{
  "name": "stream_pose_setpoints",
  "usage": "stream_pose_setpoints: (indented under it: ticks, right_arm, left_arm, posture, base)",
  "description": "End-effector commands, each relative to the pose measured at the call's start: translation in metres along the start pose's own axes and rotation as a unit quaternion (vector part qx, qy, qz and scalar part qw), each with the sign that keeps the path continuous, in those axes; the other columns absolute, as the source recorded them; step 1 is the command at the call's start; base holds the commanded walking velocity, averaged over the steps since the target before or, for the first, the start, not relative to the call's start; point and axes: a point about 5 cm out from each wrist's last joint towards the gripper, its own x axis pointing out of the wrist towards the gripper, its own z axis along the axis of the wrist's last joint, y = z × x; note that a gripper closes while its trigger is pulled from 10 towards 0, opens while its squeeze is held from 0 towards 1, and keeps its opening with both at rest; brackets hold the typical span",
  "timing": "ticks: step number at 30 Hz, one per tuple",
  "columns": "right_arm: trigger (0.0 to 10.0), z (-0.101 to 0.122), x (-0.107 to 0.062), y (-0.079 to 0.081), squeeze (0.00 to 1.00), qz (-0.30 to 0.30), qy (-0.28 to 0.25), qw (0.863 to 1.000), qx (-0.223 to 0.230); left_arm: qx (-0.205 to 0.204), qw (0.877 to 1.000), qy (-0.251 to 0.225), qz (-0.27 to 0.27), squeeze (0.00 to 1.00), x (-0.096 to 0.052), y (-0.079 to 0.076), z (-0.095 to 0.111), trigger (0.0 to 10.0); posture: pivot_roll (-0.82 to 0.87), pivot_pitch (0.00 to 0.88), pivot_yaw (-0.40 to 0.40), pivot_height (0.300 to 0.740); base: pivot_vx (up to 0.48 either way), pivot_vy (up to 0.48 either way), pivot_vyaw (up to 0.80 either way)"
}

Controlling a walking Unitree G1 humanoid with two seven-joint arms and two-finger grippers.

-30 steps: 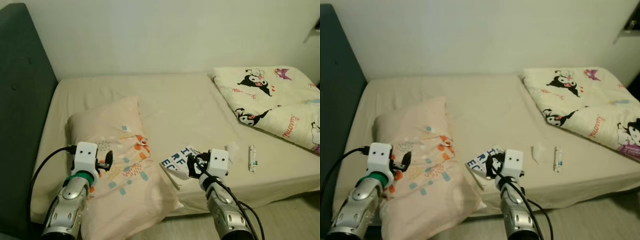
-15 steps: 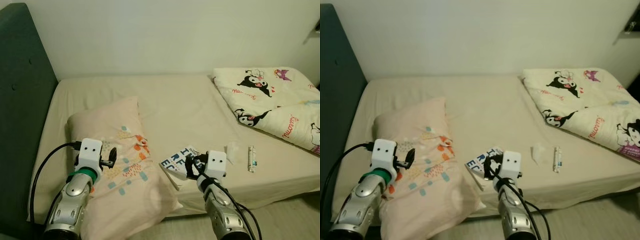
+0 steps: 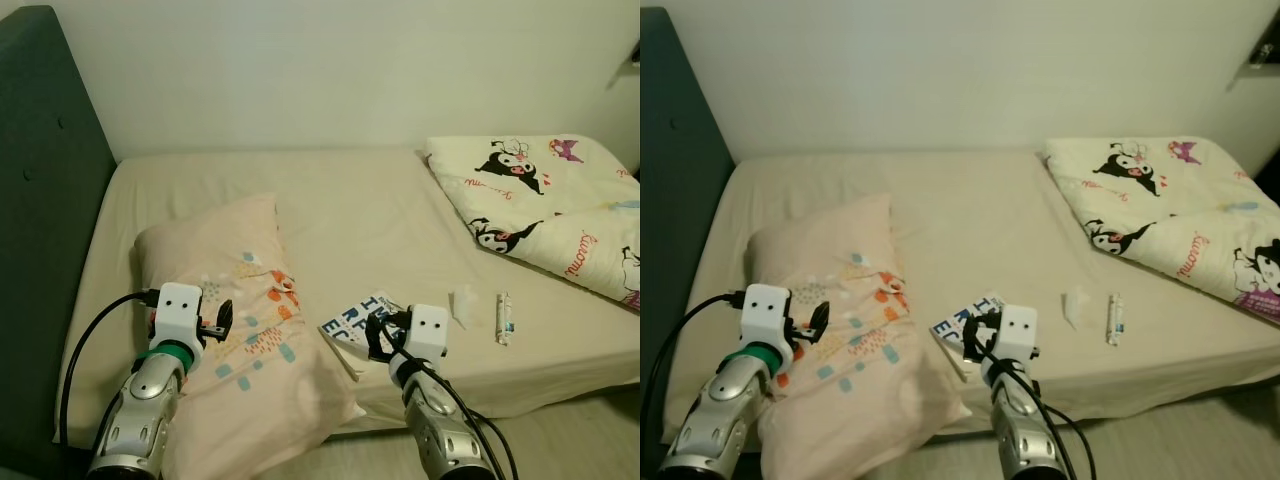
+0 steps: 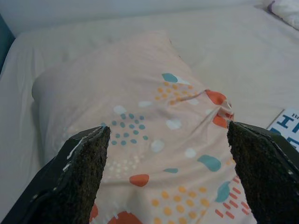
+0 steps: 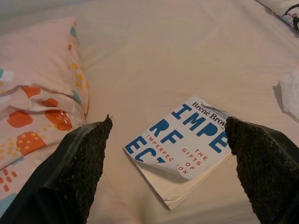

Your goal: Clean up the room

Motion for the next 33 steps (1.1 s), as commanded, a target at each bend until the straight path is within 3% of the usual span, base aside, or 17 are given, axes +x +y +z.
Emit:
stream_pose_setpoints:
  ticks: [1, 14, 33]
  right_arm:
    - [10.0, -0.0057, -0.0016, -0.0012, 0.00, 0.000, 0.009, 1.000, 0.000]
    - [10.0, -0.0052, -0.0004, -0.0030, 0.00, 0.001, 0.013, 1.000, 0.002]
    - [10.0, -0.0050, 0.0001, -0.0051, 0.00, -0.001, 0.016, 1.000, 0.003]
  left_arm:
    - [-0.009, 1.000, 0.004, 0.007, 0.00, -0.0033, 0.0012, -0.0034, 10.0]
    - [-0.004, 1.000, 0.007, 0.001, 0.00, -0.0022, -0.0018, -0.0036, 10.0]
    - [-0.005, 1.000, 0.010, -0.002, 0.00, -0.0016, -0.0040, -0.0029, 10.0]
  posture:
    - [0.10, 0.000, -0.001, 0.740]
    - [0.09, 0.000, -0.005, 0.740]
    - [0.09, 0.000, -0.006, 0.740]
  base:
    - [0.000, 0.000, 0.00]
    - [0.000, 0.000, 0.00]
    - [0.000, -0.348, 0.00]
